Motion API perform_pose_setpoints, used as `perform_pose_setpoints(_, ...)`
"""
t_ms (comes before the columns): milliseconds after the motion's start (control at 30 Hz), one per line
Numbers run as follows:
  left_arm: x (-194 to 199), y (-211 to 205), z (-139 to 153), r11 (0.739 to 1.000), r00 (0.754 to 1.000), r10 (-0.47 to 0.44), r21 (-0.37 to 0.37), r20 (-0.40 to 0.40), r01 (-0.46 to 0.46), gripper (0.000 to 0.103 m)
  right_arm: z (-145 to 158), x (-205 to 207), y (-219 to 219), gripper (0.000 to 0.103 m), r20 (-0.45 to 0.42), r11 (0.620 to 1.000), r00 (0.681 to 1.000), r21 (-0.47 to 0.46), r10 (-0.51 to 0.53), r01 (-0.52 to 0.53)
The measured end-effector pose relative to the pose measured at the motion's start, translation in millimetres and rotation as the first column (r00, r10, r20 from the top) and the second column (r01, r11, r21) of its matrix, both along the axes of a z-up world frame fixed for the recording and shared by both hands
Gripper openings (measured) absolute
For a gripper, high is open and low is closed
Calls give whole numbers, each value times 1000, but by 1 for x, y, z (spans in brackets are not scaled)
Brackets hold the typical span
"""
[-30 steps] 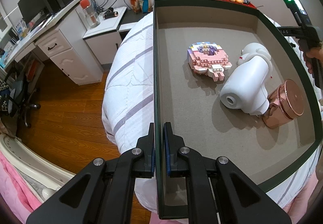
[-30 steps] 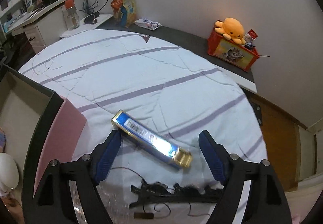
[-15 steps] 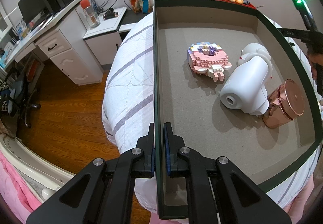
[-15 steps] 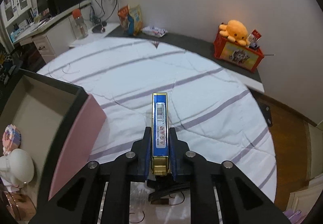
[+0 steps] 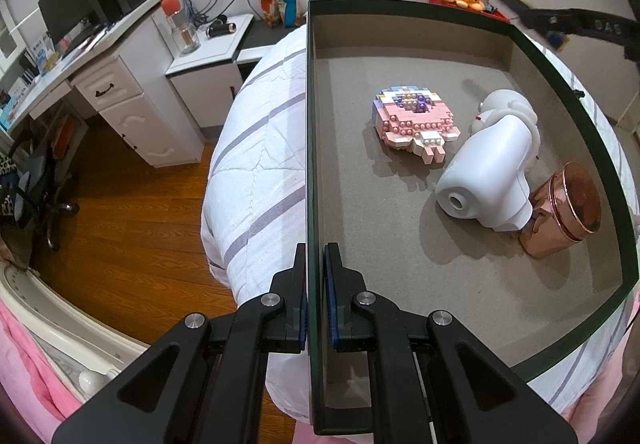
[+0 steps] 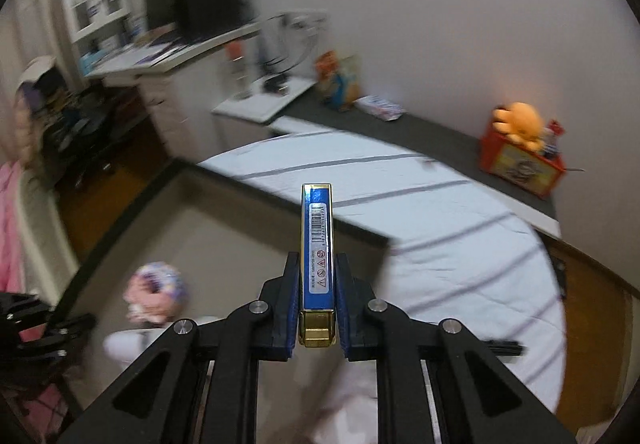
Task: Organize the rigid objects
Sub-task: 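Carry the battery pack into the box and release it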
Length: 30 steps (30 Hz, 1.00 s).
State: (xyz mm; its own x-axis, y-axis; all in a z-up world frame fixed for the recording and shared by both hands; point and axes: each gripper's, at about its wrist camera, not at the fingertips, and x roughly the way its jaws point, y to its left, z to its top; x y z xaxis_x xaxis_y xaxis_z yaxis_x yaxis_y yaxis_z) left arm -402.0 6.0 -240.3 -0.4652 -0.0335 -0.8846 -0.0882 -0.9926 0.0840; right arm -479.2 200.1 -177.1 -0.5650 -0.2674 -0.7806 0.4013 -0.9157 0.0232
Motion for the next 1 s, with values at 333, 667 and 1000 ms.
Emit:
perform_pose_setpoints(333, 1, 0, 0, 1000, 1000, 0, 5, 1, 0, 7, -40, 0, -58, 16, 115, 987, 982, 36, 153, -158)
perform_pose_setpoints(667, 2, 1, 1, 1000, 1000, -1, 8, 2, 1, 7, -44, 19, -72, 26, 127, 972, 967, 58, 220, -229)
perform_pose_setpoints(1000, 1, 2, 1, 1000, 1000, -1, 2, 2, 1, 7, -19, 67, -27, 36, 44, 989, 989, 39, 141, -143)
